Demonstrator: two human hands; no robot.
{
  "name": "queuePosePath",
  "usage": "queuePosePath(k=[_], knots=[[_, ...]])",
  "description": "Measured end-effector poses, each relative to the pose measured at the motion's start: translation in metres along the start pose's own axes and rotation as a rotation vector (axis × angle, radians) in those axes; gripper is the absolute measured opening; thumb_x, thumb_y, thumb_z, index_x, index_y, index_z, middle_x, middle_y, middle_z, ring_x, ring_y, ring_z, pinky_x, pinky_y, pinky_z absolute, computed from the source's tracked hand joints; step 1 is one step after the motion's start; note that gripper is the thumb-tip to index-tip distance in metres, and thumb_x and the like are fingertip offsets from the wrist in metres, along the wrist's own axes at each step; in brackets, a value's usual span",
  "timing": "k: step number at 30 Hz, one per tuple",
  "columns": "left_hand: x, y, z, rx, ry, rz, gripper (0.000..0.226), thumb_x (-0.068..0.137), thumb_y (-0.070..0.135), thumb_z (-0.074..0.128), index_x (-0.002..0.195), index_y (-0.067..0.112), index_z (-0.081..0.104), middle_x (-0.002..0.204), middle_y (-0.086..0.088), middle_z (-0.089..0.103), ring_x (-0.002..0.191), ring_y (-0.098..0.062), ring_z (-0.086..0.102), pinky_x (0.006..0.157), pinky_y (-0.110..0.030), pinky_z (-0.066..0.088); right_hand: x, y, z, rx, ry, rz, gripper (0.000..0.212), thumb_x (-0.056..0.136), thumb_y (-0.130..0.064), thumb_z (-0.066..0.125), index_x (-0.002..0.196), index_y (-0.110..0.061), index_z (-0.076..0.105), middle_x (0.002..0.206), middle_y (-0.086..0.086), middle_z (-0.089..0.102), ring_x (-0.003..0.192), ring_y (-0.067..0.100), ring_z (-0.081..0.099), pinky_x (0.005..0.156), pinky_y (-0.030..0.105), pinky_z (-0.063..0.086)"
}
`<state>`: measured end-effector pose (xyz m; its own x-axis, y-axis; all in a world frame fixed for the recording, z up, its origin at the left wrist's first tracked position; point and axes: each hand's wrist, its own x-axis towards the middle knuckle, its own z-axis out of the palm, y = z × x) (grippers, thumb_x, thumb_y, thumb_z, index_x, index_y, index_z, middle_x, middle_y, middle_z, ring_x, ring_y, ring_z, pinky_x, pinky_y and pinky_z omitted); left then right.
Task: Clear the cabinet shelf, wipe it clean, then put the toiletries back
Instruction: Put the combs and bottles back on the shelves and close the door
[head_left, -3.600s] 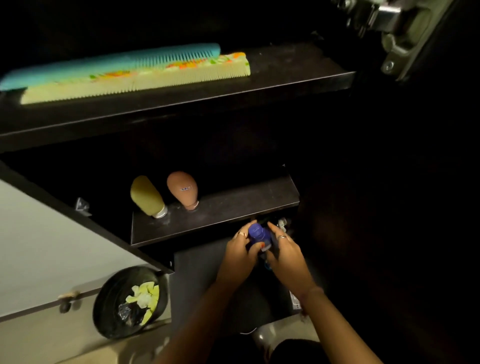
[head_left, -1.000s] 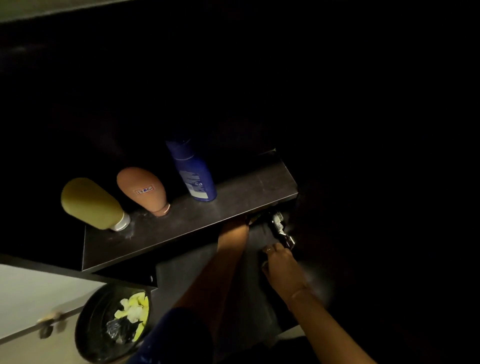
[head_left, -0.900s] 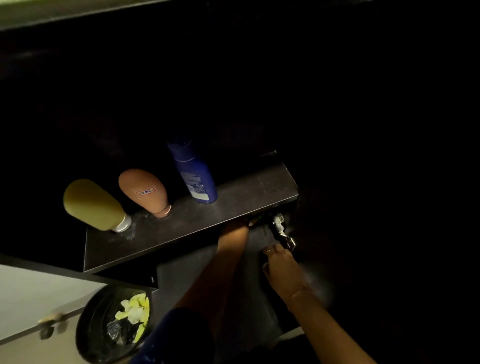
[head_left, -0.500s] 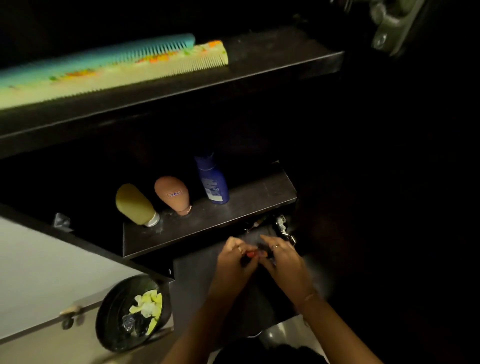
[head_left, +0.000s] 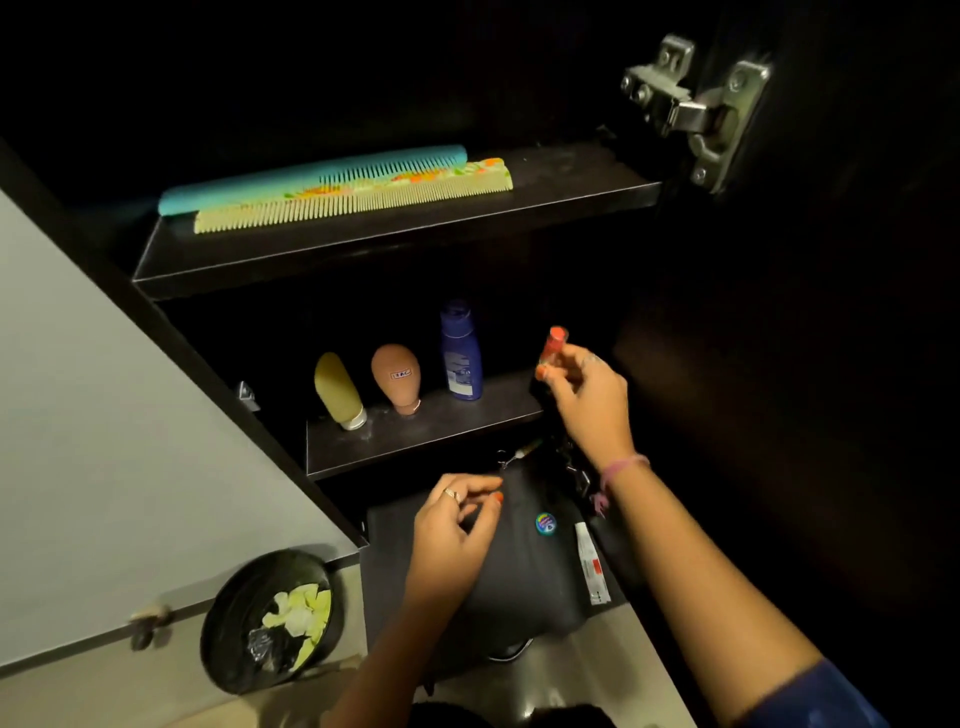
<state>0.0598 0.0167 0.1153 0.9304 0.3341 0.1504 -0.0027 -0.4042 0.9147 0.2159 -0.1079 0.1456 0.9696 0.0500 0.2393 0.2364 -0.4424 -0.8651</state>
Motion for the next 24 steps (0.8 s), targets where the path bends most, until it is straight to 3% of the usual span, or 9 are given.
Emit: queuePosePath(k=[2,8,12,16,21,24], knots=[[-0.009,-0.004,0.001,-0.019,-0.009,-0.047,0.035,0.086,0.001,0.061,0.083,0.036,0.063,0.091,0.008,0.063,0.082,0.003,0.062,0.073,-0.005,0.045,0.014,0.003,0.012,-0.041,-0.027,0.019,0.025,0.083,-0.013,0.065,0.107,-0.008,0.066,0.098,0.012,0.070,0.090,0.020,0.067,0.087,0.023,0.049],[-0.028,-0.011,0.000,-0.044,-0.039,-0.100,0.035,0.086,-0.001,0.060,0.080,0.034,0.064,0.088,0.008,0.064,0.071,0.006,0.061,0.068,-0.006,0.045,0.014,0.012,0.030,-0.129,-0.093,-0.002,0.030,0.084,-0.014,0.065,0.113,-0.005,0.064,0.107,0.015,0.067,0.100,0.027,0.063,0.095,0.035,0.047],[-0.031,-0.013,-0.002,-0.052,-0.035,-0.108,0.033,0.086,0.000,0.060,0.081,0.032,0.064,0.088,0.008,0.064,0.070,0.005,0.061,0.068,-0.007,0.046,0.015,0.015,0.033,-0.125,-0.079,-0.003,0.032,0.086,-0.015,0.064,0.116,-0.006,0.063,0.111,0.013,0.066,0.104,0.024,0.061,0.094,0.025,0.043],[-0.030,-0.015,-0.002,-0.040,-0.041,-0.113,0.027,0.087,0.000,0.060,0.083,0.027,0.065,0.088,0.005,0.064,0.069,0.005,0.060,0.066,-0.007,0.046,0.016,0.021,0.034,-0.087,-0.082,0.016,0.037,0.085,-0.014,0.065,0.120,-0.006,0.061,0.114,0.012,0.064,0.104,0.022,0.062,0.097,0.030,0.048],[-0.028,-0.021,0.000,-0.030,-0.031,-0.112,0.021,0.087,-0.002,0.059,0.086,0.018,0.067,0.086,0.004,0.062,0.065,0.007,0.058,0.063,-0.005,0.043,0.002,0.025,0.026,0.059,-0.039,0.059,0.045,0.085,-0.003,0.064,0.129,-0.001,0.052,0.120,0.012,0.059,0.107,0.014,0.059,0.088,0.002,0.041],[-0.025,-0.029,0.006,-0.029,-0.037,-0.135,0.024,0.087,0.000,0.059,0.084,0.023,0.066,0.085,0.004,0.062,0.063,0.005,0.058,0.062,-0.007,0.044,-0.033,0.033,0.011,0.050,0.108,0.000,0.034,0.089,-0.004,0.059,0.123,-0.005,0.059,0.111,0.003,0.062,0.101,0.007,0.060,0.089,-0.002,0.038]])
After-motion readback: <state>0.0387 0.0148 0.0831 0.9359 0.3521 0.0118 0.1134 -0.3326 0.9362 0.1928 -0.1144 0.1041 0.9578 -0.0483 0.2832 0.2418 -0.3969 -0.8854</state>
